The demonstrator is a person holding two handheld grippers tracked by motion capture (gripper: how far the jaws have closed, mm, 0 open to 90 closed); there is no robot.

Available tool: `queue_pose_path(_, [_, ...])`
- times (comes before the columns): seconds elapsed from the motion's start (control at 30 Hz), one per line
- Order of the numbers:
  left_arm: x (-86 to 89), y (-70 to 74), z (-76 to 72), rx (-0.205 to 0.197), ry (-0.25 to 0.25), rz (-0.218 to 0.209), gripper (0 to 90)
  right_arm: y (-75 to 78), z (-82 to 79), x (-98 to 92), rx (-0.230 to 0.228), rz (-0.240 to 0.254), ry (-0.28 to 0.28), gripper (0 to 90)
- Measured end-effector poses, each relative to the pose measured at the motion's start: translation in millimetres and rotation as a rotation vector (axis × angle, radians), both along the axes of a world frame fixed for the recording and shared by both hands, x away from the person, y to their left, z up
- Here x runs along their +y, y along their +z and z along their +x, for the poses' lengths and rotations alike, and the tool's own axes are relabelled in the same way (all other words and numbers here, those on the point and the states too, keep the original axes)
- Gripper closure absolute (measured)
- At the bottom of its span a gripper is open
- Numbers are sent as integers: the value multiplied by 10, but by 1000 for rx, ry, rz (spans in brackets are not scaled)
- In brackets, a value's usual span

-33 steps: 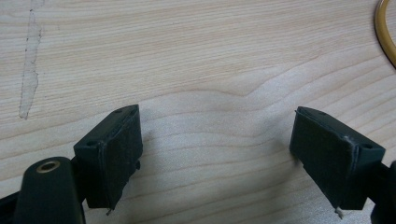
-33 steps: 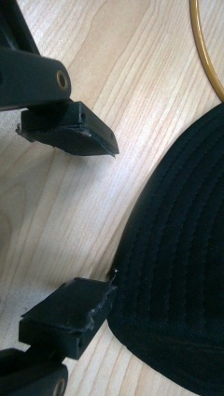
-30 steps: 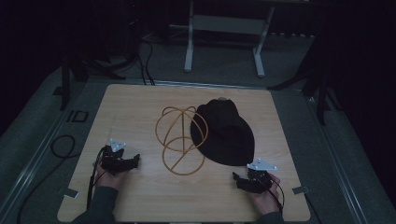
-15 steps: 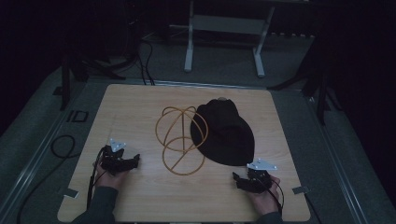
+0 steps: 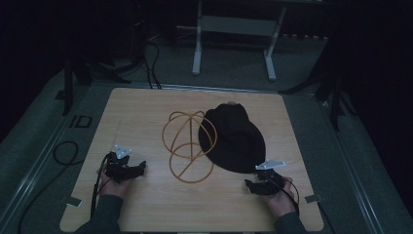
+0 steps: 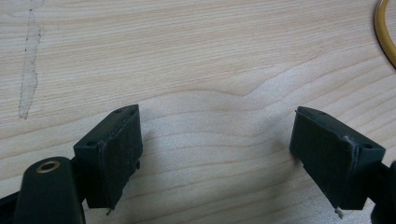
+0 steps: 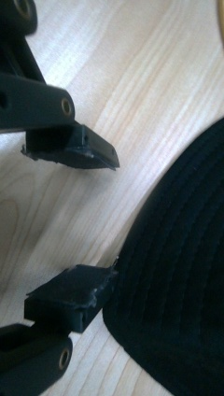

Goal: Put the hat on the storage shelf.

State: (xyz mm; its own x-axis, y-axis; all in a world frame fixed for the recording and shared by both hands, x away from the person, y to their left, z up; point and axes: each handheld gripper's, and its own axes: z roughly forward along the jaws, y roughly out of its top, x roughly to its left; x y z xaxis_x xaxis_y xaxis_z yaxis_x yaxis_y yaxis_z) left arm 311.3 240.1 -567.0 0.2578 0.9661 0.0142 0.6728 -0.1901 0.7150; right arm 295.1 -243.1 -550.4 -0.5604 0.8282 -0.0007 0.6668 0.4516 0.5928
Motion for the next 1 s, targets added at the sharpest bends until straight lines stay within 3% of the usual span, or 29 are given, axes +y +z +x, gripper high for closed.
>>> queue_pose_path(0.07, [0,-2,1,-2,0,0,174,42,26,22,19,-33,28,420])
queue_pose_path(0.33, [0,-2,1,-2,0,0,174,184,117,-14,75,-57,51,424])
queue_pose_path(0.6, [1,-1,0,-2,0,1,174,398,220,14,90,-110,62,391])
queue_pose_path(0.8, [1,-1,0,-1,-1,2,174,570,359,-1,92,-87,71,394])
queue_pose_path(1.0, [1,-1,0,0,-1,2,174,700,529,47,135,-82,87,401])
